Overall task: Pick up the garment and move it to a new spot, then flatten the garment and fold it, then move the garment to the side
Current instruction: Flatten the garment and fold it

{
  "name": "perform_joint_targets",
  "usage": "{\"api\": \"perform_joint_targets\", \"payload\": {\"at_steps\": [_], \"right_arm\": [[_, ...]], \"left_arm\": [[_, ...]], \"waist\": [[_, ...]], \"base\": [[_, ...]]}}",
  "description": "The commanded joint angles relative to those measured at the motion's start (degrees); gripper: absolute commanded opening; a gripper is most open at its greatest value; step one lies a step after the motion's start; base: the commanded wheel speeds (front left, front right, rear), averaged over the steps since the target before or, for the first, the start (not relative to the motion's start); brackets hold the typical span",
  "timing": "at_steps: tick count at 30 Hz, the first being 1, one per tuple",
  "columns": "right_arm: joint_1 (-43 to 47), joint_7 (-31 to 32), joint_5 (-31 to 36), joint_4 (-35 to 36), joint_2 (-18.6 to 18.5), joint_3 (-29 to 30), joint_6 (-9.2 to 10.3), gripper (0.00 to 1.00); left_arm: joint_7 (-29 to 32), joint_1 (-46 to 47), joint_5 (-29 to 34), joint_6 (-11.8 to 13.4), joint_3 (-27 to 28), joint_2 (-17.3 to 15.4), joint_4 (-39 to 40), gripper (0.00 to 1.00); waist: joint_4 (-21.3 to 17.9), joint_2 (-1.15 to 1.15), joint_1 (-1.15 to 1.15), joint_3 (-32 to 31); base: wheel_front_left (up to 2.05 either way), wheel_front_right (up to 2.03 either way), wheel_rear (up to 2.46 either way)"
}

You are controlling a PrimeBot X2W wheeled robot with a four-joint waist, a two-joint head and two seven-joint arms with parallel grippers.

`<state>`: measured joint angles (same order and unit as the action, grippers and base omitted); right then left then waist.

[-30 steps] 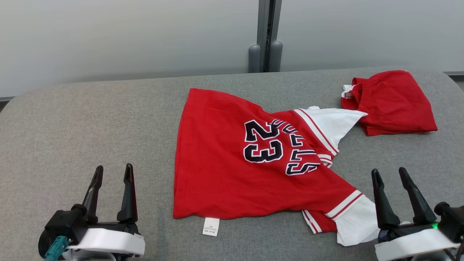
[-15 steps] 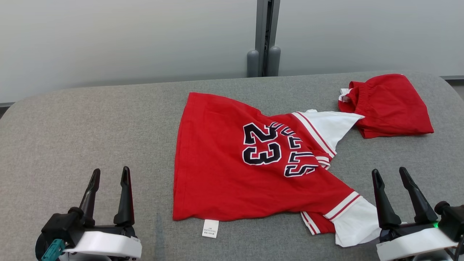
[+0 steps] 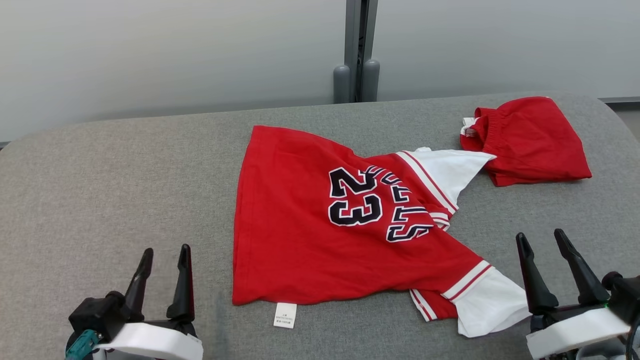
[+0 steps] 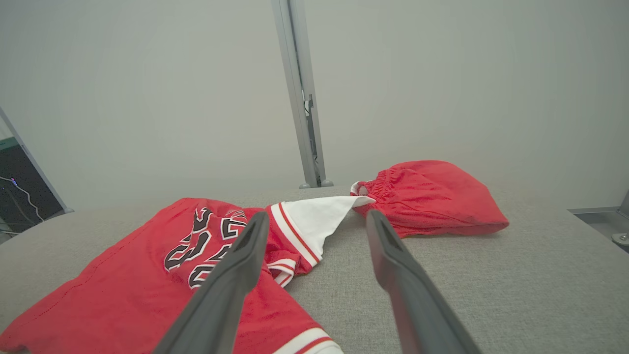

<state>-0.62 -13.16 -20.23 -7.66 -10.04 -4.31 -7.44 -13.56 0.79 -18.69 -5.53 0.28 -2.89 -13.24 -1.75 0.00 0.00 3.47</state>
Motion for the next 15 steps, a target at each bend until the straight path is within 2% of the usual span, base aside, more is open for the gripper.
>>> {"api": "perform_joint_targets", "payload": {"at_steps": [1, 9, 15], "right_arm": [[-0.2, 1.2, -0.2, 0.4, -1.1, 0.1, -0.10, 1.00], [2.6, 13.7, -6.1, 7.5, -8.9, -0.8, -0.09, 1.00], [6.3, 26.7, -11.2, 12.6, -10.9, 1.3, -0.06, 1.00]], "left_arm": [[0.3, 1.4, -0.6, -0.5, -0.5, -0.1, 0.0, 1.00], [12.4, 1.9, -4.2, -1.3, -4.7, -0.8, -1.8, 1.00], [21.1, 1.5, -5.4, -1.3, -7.4, -1.8, -1.2, 1.00]], "waist": [[-0.2, 0.00, 0.00, 0.1], [-1.4, 0.00, 0.00, 0.5], [-2.4, 0.00, 0.00, 1.2]], "base": [[0.00, 0.00, 0.00], [0.00, 0.00, 0.00], [0.00, 0.00, 0.00]]}}
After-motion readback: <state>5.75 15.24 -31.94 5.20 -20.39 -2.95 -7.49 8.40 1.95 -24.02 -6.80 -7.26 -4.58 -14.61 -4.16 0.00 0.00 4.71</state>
